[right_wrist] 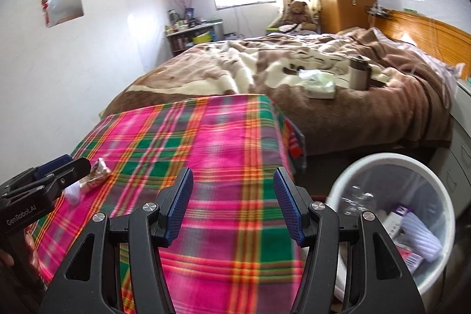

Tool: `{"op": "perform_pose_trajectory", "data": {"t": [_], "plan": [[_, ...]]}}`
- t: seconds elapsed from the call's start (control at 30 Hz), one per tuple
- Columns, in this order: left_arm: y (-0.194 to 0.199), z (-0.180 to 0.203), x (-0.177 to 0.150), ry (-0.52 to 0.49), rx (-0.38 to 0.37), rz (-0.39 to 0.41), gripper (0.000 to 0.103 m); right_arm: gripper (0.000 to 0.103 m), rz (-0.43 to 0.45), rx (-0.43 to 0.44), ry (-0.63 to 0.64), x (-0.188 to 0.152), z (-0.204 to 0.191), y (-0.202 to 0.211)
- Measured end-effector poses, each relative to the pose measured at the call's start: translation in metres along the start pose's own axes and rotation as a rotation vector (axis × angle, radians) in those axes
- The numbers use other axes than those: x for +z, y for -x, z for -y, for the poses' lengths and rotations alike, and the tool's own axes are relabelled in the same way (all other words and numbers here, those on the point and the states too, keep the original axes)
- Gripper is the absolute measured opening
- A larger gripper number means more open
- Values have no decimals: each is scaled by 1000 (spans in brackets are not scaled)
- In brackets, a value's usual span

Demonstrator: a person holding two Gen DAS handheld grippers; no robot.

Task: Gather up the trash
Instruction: 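Move both open tools back over the plaid table, then grasp the second white foam net with the left tool while the right tool grasps the printed wrapper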

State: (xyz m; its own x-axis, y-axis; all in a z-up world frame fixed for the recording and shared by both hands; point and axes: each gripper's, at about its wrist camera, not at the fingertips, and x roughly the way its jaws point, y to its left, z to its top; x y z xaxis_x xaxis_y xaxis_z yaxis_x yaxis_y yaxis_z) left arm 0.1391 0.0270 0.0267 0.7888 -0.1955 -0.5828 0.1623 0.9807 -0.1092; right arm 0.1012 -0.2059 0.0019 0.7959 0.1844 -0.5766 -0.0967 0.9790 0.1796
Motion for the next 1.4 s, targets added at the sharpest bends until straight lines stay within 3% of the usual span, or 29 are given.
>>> {"op": "perform_pose_trajectory", "data": {"t": [0.33,0.7,0.87,1.03,1.4], "plan": [[1,-87,-12,127,170,-16,59,58,-52,109,57,2,-48,-29],[-11,-143,-35,194,222,-77,59,58,-137,188,77,0,-92,-65],[-27,-159,-44,229,190,-138,59,58,-182,221,91,-3,-113,-83],[-47,-172,-48,230,189,-205,60,58,-205,225,101,-3,-128,-94],[-53,-205,-51,198,252,-246,60,58,-286,281,112,-6,-164,-119]]}}
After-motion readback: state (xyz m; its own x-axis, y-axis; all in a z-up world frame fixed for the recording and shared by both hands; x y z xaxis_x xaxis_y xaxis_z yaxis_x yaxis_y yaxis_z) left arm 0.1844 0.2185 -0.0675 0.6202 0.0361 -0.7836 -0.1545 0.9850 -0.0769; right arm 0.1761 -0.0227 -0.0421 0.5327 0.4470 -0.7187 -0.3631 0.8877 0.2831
